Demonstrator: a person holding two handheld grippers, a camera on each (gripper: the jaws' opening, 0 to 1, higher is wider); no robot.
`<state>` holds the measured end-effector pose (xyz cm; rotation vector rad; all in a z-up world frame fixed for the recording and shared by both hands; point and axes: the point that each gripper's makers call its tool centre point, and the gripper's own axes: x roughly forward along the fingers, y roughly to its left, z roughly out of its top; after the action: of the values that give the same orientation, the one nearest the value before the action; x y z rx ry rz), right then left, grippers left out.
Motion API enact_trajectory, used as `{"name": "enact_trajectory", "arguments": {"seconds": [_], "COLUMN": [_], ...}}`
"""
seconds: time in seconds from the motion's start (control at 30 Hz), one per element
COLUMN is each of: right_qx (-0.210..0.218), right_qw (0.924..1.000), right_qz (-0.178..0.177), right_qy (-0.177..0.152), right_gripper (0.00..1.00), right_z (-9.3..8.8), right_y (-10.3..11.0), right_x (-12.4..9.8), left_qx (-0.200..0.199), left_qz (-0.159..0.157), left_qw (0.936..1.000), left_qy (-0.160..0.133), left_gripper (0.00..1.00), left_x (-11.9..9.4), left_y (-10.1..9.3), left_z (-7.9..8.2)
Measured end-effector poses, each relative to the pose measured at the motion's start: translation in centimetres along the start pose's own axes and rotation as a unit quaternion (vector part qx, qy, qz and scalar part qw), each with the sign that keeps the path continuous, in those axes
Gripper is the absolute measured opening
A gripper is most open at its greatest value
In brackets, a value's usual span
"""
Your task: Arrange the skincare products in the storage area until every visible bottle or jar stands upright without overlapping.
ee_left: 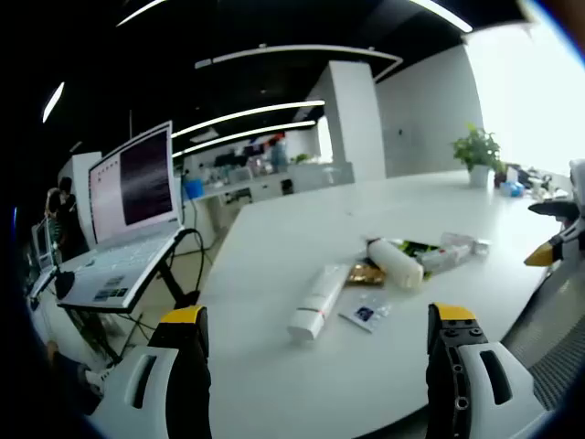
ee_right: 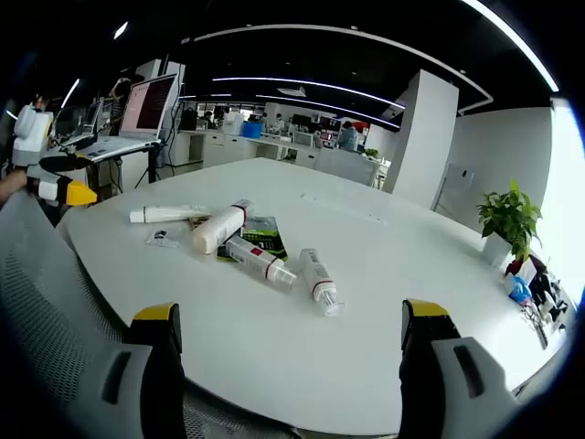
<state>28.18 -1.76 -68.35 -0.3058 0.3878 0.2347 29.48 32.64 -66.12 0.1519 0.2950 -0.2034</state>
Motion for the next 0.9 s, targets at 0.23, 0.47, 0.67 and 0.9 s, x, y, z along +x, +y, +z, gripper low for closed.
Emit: {"name": "enact_trajectory", "arguments": {"seconds": [0.23,0.47,0.67,0.9], "right_qx": [-0.001,-0.004,-0.003,-0.004], "right_qw": [1.0000,0.9999,1.0000,0.9999], "right_qz": [0.003,0.009,0.008,0.010], "right_qy": [0.002,0.004,0.003,0.005], "right_gripper": [1.00,1.00,1.00,1.00], "right_z": [-0.04,-0.10,-0.06,-0.12], "right_y": [0.11,0.33,0.32,0.34], "right_x": [0.00,0.03,0.02,0.02], "left_qx": [0.000,0.001,0.004,0.007], "left_qz": [-0.001,0.000,0.003,0.001], "left_qw": [1.0000,1.0000,1.0000,0.9999], "left_qy": [0.000,0.002,0.006,0.015], "left_gripper": [0.97,0.97,0.97,0.97], "left_x": [0.01,0.02,0.03,0.07], "left_y": [-0.05,0.00,0.13,0.03], "left_z": [-0.02,-0.07,-0.19,-0.48]}}
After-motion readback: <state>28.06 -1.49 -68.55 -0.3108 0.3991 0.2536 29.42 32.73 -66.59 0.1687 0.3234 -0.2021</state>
